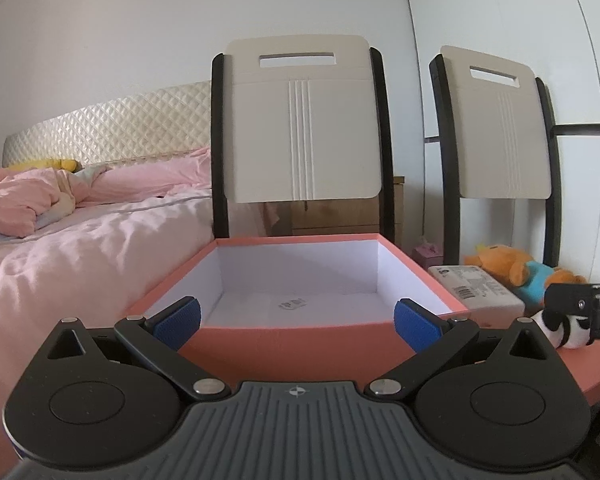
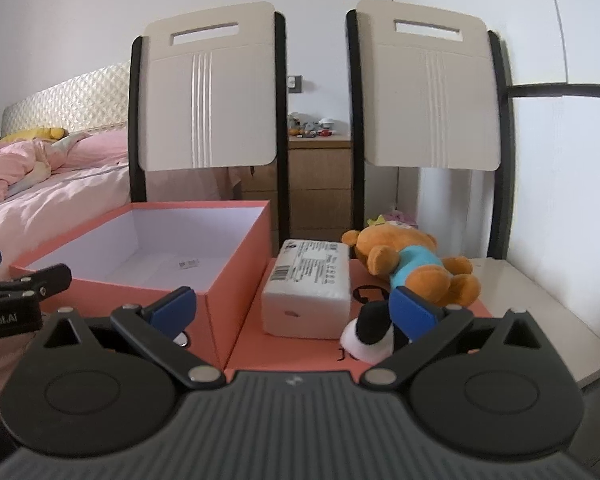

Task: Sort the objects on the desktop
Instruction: 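Move the left gripper to the panda plush and close on it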

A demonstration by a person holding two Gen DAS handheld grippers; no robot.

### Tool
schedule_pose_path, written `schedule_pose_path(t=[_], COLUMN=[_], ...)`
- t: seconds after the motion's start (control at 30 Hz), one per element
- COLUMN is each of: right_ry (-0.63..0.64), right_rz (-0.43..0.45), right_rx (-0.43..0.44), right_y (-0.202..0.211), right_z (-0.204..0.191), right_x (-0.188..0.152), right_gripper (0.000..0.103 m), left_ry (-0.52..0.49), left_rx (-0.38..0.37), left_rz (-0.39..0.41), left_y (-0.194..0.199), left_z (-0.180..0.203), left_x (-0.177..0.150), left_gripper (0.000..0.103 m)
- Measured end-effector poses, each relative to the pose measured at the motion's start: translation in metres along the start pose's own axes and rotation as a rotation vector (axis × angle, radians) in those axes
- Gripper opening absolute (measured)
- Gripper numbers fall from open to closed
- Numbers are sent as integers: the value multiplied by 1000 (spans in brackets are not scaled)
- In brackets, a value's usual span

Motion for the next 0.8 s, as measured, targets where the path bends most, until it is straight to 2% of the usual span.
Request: schedule_pose_path(t=[0.2,0.43,0.63,0.8], right_ry=[-21,-30,-85,-129], right_rz=[18,30,58,75], right_rx=[-3,-13,-61,-87], right_y=[12,30,49,64], right_z=[15,35,70,100], right_x=[5,8,14,16], right_gripper=[103,103,103,103], left_ry=[12,-17,-48,-46], left_rx=[-42,-139,-249,-280], left_rz=[1,3,30,39], left_y=[7,9,6,-13], left_z=[25,79,127,158], left_x=[-5,-7,-4,-1], left_gripper=[103,103,103,103])
Point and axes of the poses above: each gripper's, at about its wrist camera, not at the fingertips, and y roughly against the way its jaws point, z to its right, x to its top, the point moved 7 cm from there along -y, roughly the way its jaws point, and after that the axes turned 11 degrees about -y, right-handed, at the moved point
